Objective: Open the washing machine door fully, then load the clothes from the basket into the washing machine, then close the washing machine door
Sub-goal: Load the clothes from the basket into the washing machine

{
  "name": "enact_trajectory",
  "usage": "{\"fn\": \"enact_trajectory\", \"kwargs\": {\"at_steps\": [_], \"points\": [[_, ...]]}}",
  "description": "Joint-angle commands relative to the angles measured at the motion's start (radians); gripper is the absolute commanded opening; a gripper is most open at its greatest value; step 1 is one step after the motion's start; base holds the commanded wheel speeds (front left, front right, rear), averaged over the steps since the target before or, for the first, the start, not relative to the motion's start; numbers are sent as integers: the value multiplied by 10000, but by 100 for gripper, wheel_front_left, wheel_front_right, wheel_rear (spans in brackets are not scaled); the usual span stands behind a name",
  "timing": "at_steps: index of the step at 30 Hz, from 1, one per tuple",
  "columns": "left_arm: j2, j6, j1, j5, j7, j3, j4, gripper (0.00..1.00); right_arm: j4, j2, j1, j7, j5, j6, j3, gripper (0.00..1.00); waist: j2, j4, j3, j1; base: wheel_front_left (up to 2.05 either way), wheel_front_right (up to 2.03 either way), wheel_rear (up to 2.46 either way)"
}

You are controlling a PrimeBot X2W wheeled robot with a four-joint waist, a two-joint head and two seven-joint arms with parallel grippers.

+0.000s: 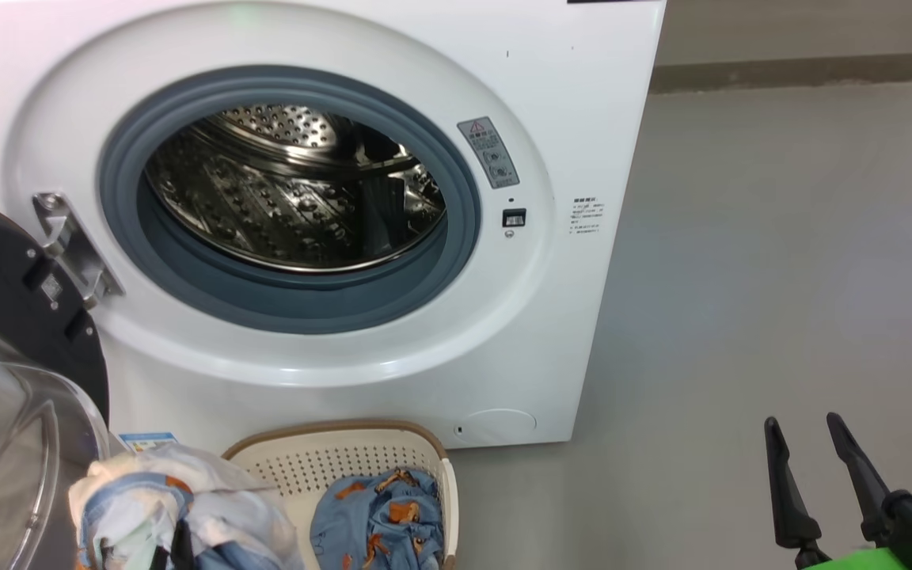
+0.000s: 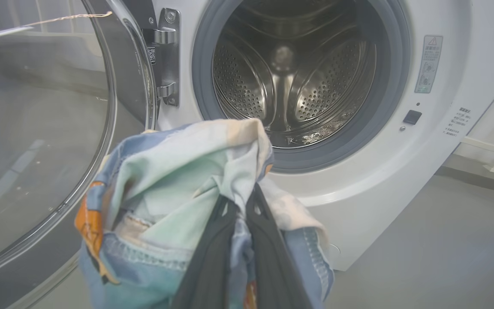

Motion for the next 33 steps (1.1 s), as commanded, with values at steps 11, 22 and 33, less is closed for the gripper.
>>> {"fn": "enact_trajectory", "kwargs": {"at_steps": [11,22,33], "points": [[90,146,464,533,-137,-32,-1133,0,-172,-142,281,-49,-450,14,201,100,-1,127,-411,0,0,0,0],[194,180,532,604,-75,-207,-1698,0,193,-139,419,-49,-546,14,192,100,-1,94,-367,0,0,0,0],[554,87,-192,615,553,-298,-2590,0,446,-135,261,-49,-314,14,325,100,-1,-217,159,0,0,0,0]]}}
